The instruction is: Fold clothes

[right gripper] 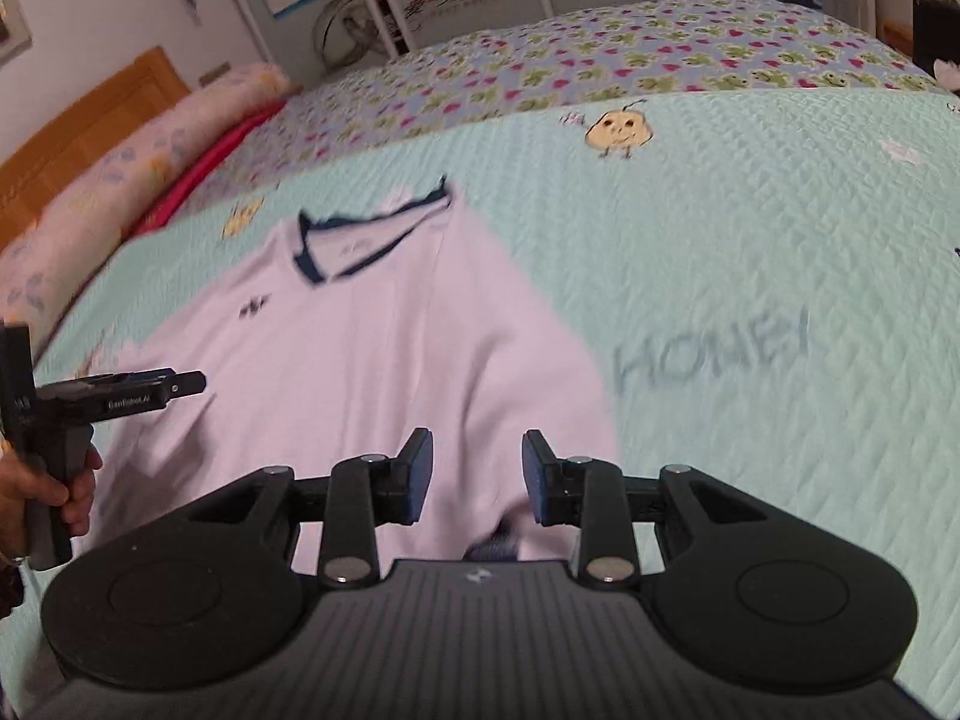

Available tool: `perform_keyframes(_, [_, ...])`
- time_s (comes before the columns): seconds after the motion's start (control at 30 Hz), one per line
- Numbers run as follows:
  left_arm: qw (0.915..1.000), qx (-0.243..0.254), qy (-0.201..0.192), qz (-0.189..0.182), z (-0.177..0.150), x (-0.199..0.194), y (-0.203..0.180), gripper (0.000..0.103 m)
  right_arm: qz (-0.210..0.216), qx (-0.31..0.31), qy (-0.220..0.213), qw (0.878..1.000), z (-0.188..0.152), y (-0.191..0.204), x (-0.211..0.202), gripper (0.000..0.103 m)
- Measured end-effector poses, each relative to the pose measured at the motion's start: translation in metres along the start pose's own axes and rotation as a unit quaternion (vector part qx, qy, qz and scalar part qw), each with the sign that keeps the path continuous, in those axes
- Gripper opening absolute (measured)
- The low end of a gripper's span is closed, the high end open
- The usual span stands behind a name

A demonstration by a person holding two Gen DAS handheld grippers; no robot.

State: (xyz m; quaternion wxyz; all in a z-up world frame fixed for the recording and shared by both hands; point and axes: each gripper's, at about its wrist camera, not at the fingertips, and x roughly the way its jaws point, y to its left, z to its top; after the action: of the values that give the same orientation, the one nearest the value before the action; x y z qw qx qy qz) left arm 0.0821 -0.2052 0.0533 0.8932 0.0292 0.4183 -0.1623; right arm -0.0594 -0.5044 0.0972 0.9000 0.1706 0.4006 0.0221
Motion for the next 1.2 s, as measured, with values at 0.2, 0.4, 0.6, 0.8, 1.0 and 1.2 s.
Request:
perform_keyframes(0.2, [0.9999, 0.005, 0.007, 0.011, -0.027, 0.004, -0.022, 0.063, 0.023, 0.054, 0.015, 0.998, -0.022, -0.003, 0.022, 0.033])
perform_keyframes(0.4, [0.9996, 0.017, 0.000, 0.023, -0.032, 0.010, -0.028, 0.072, -0.030, -0.009, -0.008, 0.999, -0.003, -0.013, 0.019, 0.000])
perform_keyframes(0.6, [0.9995, 0.016, -0.005, 0.027, -0.032, 0.013, -0.030, 0.078, -0.184, -0.125, -0.069, 0.973, 0.091, -0.060, 0.020, 0.000])
perform_keyframes(0.8, [0.9991, 0.029, -0.013, 0.030, -0.035, 0.014, -0.032, 0.083, -0.222, -0.015, -0.038, 0.974, 0.124, -0.125, 0.064, 0.029])
perform_keyframes(1.0, [0.9988, 0.040, -0.019, 0.021, -0.037, 0.016, -0.027, 0.087, -0.190, 0.157, -0.056, 0.968, 0.070, -0.153, 0.036, 0.029])
perform_keyframes(1.2, [0.9987, 0.040, -0.020, 0.025, -0.036, 0.019, -0.031, 0.094, -0.079, 0.305, -0.059, 0.947, 0.060, -0.181, 0.043, 0.035])
